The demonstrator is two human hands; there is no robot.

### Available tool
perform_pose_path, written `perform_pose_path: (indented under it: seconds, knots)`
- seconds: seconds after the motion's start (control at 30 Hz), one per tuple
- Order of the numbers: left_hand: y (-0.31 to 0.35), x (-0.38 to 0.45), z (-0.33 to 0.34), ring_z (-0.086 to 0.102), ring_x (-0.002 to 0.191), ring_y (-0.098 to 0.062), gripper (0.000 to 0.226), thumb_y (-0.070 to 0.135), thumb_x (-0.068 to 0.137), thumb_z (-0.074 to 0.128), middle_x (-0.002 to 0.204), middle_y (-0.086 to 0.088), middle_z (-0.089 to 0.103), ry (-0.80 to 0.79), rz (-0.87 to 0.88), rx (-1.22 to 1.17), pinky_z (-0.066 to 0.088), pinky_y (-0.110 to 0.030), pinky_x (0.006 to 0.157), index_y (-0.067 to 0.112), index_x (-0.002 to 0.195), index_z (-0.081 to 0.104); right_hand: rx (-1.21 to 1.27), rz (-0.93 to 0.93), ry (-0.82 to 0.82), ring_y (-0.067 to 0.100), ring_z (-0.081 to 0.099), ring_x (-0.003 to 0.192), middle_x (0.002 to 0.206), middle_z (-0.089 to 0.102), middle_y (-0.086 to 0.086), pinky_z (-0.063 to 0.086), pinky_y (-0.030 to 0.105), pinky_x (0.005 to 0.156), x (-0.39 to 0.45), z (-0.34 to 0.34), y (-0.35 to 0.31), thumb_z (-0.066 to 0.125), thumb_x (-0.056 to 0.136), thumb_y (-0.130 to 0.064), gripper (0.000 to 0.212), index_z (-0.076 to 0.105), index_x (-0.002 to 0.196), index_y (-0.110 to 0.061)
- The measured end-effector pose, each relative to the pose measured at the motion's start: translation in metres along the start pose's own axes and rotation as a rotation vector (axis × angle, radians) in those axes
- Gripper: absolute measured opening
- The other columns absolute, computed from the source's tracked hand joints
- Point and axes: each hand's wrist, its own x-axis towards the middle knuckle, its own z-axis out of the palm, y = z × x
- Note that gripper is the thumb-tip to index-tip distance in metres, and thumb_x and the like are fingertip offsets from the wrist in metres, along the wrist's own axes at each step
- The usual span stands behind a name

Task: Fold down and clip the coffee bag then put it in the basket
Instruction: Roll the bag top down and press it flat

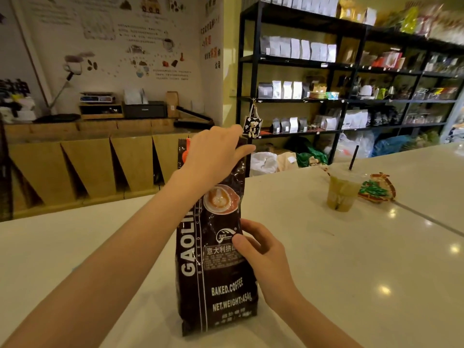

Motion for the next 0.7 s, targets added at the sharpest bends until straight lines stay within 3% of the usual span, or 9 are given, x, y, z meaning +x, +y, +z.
perform_pose_path:
  seconds: [0.17,0.37,0.5,0.7]
  knots:
    - [-0.004,-0.005,-0.002,0.057,0.063,-0.024,0.046,0.048,0.088,0.041,0.065,-0.007,0.057,0.198,-0.023,-0.140,0.042,-0.036,0.060,0.006,0.082,0.059,-0.021,-0.009,0.005,0.013,0.070,0.089,0.097,0.074,-0.002,0.056,0.024,0.069,-0.004,0.004,0.000,0.070,0.060,-0.036,0.048,0.061,0.106,-0.026]
    - [-0.001,-0.007,0.000,0.042,0.044,-0.017,0.045,0.041,0.088,0.045,0.050,-0.002,0.044,0.314,0.007,-0.117,0.019,-0.018,0.043,0.004,0.066,0.058,0.058,0.000,0.024,0.014,0.071,0.086,0.093,0.075,-0.003,0.056,0.022,0.064,-0.009,0.004,-0.001,0.077,0.064,-0.030,0.044,0.062,0.104,-0.023]
    - [-0.003,-0.006,-0.001,0.038,0.046,-0.017,0.042,0.040,0.090,0.044,0.050,-0.001,0.041,0.349,-0.064,-0.080,0.017,-0.018,0.043,0.011,0.061,0.052,0.070,-0.020,0.059,0.014,0.071,0.085,0.092,0.075,-0.003,0.055,0.022,0.064,-0.008,0.006,-0.001,0.072,0.060,-0.029,0.039,0.064,0.098,-0.022]
    - [-0.012,-0.005,0.005,0.034,0.046,-0.016,0.044,0.042,0.092,0.038,0.045,0.009,0.025,0.342,-0.151,-0.051,0.015,-0.020,0.045,0.013,0.059,0.046,0.173,0.034,0.069,0.024,0.071,0.088,0.093,0.076,0.007,0.057,0.039,0.076,-0.009,0.008,0.005,0.068,0.066,-0.030,0.031,0.074,0.095,-0.021]
